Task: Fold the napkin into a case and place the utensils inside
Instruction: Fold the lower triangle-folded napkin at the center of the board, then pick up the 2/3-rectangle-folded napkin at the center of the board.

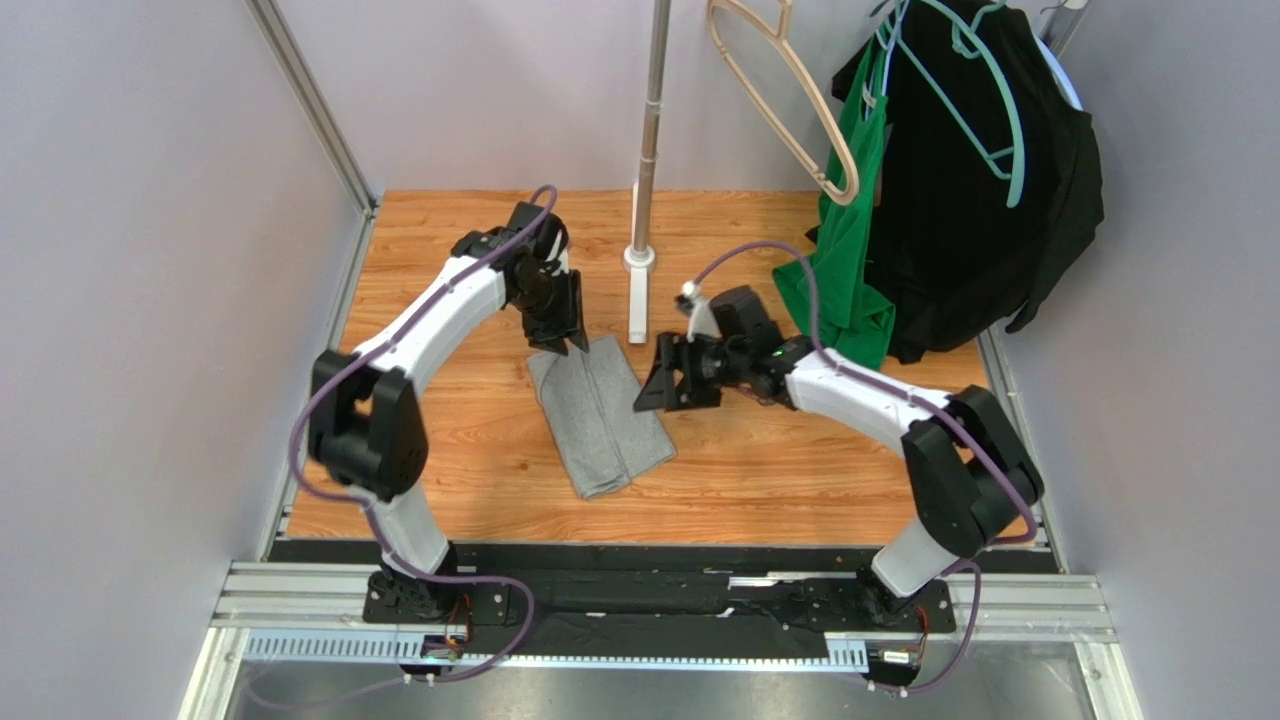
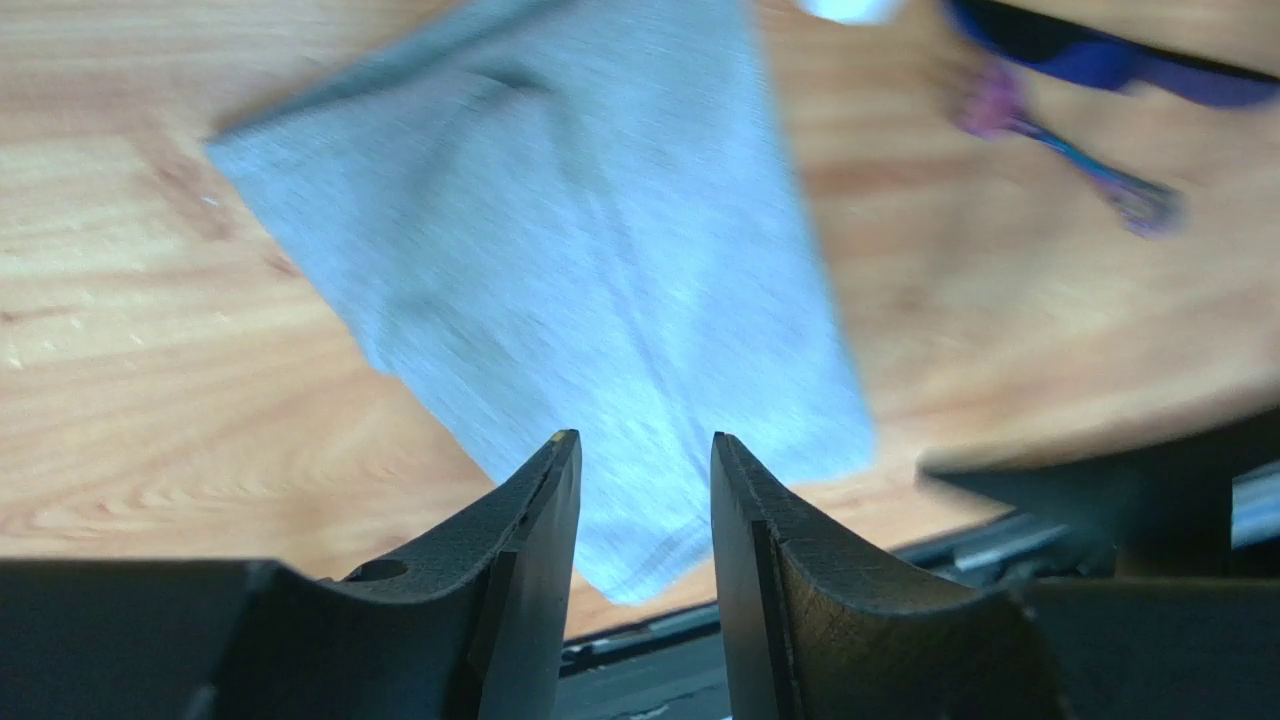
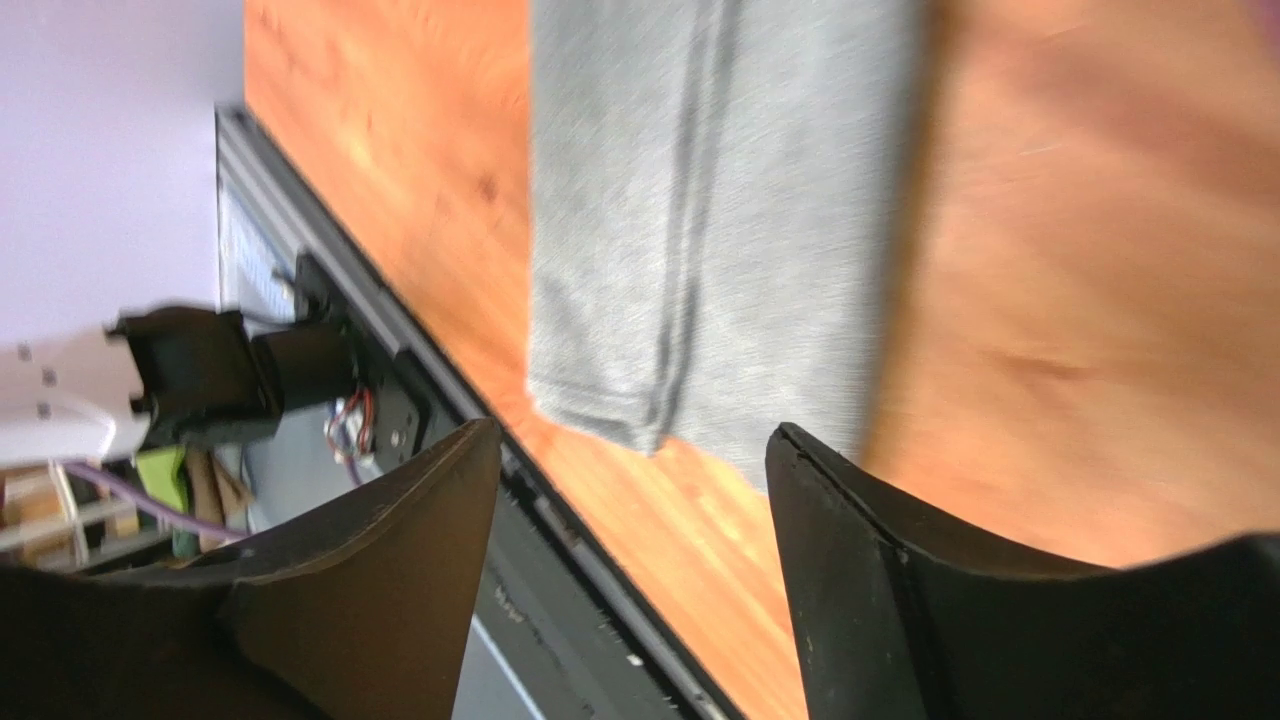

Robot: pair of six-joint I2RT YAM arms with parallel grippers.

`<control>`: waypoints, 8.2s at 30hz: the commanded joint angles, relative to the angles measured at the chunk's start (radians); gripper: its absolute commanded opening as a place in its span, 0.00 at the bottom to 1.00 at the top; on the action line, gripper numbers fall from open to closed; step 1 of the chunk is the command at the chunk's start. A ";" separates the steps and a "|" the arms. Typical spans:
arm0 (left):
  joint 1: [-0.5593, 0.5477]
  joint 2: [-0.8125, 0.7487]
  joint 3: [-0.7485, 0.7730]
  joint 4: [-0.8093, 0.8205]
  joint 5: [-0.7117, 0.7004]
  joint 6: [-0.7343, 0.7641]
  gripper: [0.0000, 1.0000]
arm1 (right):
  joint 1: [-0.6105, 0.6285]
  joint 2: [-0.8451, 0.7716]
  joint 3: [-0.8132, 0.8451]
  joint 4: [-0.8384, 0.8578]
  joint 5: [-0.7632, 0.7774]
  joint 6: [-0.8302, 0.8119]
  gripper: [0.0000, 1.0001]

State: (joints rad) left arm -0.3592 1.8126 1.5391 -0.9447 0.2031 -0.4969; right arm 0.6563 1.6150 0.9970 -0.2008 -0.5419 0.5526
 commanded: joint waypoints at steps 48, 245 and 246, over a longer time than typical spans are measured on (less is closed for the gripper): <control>-0.106 0.105 0.016 0.047 0.019 -0.394 0.50 | 0.014 0.249 0.147 0.158 0.003 -0.072 0.00; -0.695 -0.707 -0.973 0.690 -0.582 -0.138 0.00 | -0.073 0.549 0.551 -0.092 -0.001 0.100 0.00; -0.695 -0.701 -0.973 0.701 -0.564 -0.143 0.00 | -0.073 0.546 0.560 -0.113 0.020 0.081 0.00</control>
State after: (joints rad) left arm -1.0523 1.1141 0.5686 -0.3126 -0.4137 -0.6060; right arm 0.5804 2.1921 1.4899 -0.2394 -0.6106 0.7181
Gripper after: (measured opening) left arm 0.031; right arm 0.024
